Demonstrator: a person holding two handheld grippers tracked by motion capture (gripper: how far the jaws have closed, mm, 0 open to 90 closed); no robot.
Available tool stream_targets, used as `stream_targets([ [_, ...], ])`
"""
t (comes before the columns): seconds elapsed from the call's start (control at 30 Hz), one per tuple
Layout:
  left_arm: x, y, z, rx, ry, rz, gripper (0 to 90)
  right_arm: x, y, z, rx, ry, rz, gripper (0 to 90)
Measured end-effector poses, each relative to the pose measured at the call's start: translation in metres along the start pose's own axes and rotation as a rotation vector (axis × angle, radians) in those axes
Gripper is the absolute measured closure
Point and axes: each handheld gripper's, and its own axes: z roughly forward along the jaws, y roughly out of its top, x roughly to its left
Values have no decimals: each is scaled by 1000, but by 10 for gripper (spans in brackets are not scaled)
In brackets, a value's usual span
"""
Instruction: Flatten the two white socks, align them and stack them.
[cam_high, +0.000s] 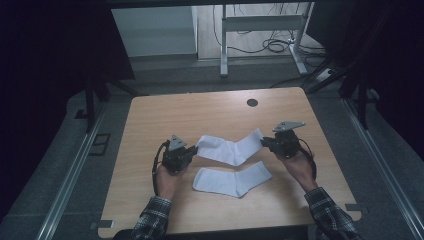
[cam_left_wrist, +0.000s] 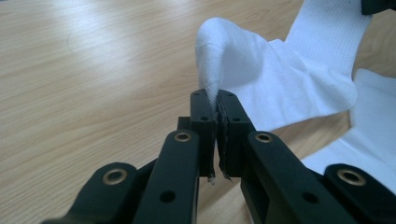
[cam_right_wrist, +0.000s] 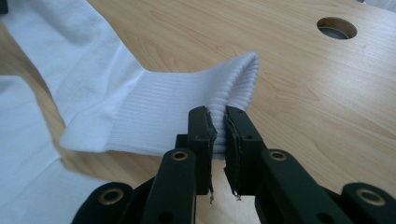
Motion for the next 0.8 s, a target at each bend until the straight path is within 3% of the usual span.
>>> stream_targets([
  [0.3,-12,-5,-14,-7,-35,15,863,9,-12,-25,-36,15,3,800],
  [0.8,-29,-30,-40,7,-87,-3,862,32,-40,-55,-36,70,2,799],
])
